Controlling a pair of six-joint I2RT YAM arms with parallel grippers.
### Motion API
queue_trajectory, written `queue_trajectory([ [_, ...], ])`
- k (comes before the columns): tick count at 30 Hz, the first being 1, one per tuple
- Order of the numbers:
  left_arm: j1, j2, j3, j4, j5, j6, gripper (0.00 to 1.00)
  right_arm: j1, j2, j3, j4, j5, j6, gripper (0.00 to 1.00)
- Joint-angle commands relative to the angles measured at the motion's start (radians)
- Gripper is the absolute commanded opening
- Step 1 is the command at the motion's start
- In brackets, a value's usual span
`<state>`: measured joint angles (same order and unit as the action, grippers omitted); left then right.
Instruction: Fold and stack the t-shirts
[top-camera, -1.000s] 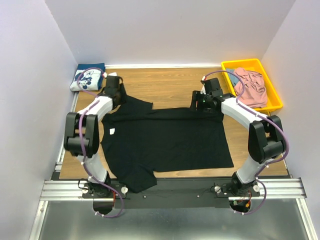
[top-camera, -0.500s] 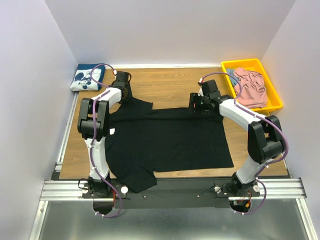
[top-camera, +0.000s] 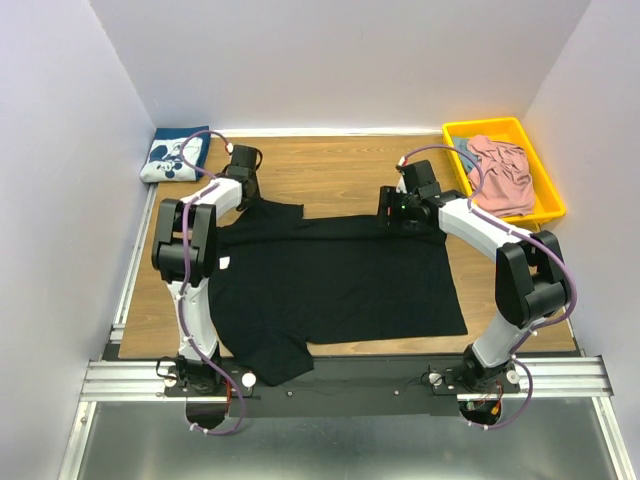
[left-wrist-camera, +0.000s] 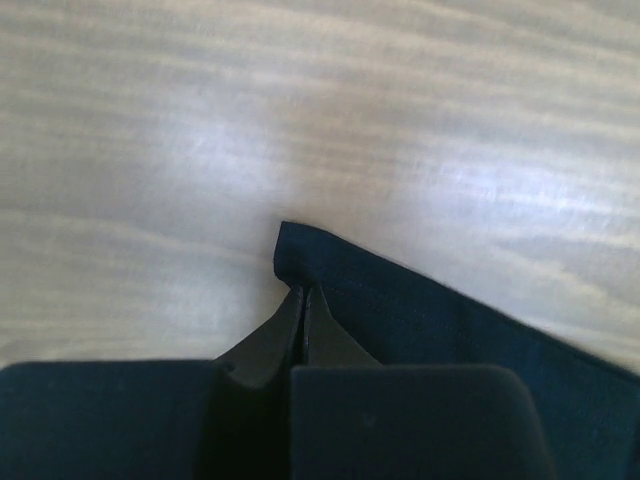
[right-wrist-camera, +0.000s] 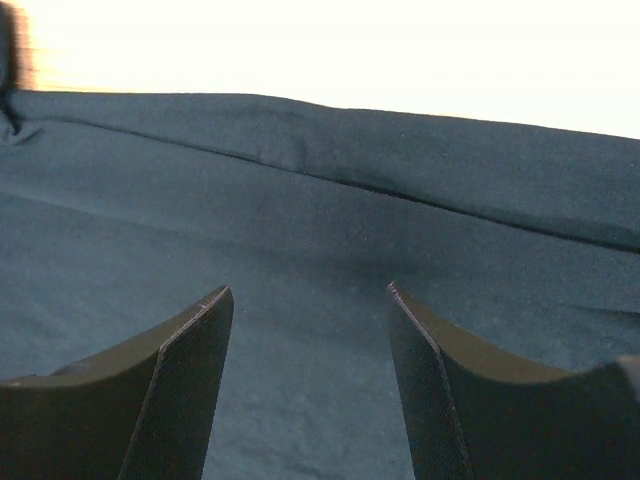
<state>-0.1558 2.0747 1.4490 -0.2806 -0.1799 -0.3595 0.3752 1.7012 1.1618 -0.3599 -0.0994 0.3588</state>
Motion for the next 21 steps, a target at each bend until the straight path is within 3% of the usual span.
queue_trajectory([
  [1, -0.002, -0.128, -0.05, -0.034, 0.036, -0.004, 0.0, 0.008, 0.0, 0.024, 0.01, -0.014, 0.003, 0.7],
  [8, -0.007, -0.329, -0.166, -0.113, 0.141, 0.025, 0.0, 0.01, 0.028, 0.078, 0.009, -0.02, -0.009, 0.69],
  [13, -0.011, -0.542, -0.369, -0.166, 0.267, 0.04, 0.0, 0.01, 0.067, 0.125, 0.009, -0.039, -0.012, 0.69],
  [21, -0.013, -0.755, -0.533, -0.325, 0.362, 0.074, 0.0, 0.011, 0.158, 0.225, 0.009, -0.079, -0.021, 0.69],
])
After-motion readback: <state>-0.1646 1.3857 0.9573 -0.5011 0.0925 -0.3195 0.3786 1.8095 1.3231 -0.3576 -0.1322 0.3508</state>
